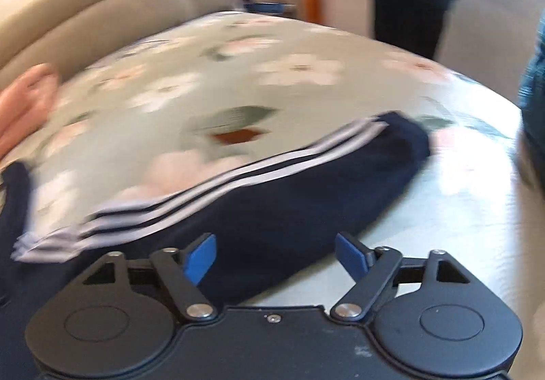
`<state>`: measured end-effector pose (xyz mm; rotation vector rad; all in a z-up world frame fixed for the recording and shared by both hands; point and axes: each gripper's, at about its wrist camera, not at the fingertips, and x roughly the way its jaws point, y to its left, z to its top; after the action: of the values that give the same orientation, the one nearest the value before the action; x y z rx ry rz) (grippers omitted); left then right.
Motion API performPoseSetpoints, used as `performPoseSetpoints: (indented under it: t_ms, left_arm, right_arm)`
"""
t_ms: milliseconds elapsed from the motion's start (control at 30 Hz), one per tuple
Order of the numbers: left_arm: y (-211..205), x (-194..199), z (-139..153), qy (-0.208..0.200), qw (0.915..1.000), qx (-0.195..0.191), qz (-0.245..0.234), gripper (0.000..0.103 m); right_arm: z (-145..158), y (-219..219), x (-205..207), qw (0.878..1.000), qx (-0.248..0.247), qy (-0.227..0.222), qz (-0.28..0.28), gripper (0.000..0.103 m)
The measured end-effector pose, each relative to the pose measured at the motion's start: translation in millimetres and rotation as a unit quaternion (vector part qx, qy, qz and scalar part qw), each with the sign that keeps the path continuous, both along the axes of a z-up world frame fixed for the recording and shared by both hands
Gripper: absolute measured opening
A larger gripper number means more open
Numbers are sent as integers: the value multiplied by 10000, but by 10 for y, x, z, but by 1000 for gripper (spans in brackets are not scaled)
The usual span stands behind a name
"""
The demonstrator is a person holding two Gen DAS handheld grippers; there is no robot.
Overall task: Fold large clothes
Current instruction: 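Grasp the striped sleeve cuff with the right tool, then fold the held sleeve across the hoodie chest with the right tool, release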
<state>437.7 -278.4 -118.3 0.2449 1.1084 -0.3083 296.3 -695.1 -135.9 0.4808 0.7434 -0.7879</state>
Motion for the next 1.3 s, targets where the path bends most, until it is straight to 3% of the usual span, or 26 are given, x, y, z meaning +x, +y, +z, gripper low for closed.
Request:
performPoseSetpoints:
  t_ms: [233,400,567,600,633,700,767,967,1067,1167,1300]
  left_arm:
    - [-185,-18,-72,-110,9994,171,-268,89]
    - [-291,-21,-176,-145,9992,262,-281,89]
    - [-284,-19,-178,-255,9994,225,-28,89]
    - [-281,-9,-192,-218,9995,224,-24,89]
    - [-277,-6,-207,-190,9995,234,-26,89]
    - [-261,-8,-221,-177,9995,269,-28,89]
    - [-220,-23,-205,-227,9994,255,-10,89]
    - [54,-58,-62,-597,9965,187,552,85]
    - [256,-51,42,-756,9933,92,870,84]
    - [500,-42,139,-702,9923,-70,1022,73]
    - [925,-71,212,-751,9879,-117,1350,74]
  right_arm:
    - [-227,-958,-38,9985,313,-236,-388,92]
    - [-472,-1509,-103,9922,628,-121,-1070,92]
    - [-739,-1824,-104,9827,1015,-105,-1547,93]
    - [-744,-1803,-85,9838,886,-112,-1555,91]
    - [-734,-1778,-42,9865,735,-28,-1465,86]
    - [-700,-1703,75,9927,426,194,-1114,45]
    - [-613,-1566,170,9963,185,347,-760,19]
    - [-256,-716,482,9937,-791,574,545,16]
    - [5,-23,623,9844,-1152,319,1288,16]
    - [244,720,766,9750,-1104,-53,1928,16]
    - [474,1789,1006,9596,-635,-680,2655,16]
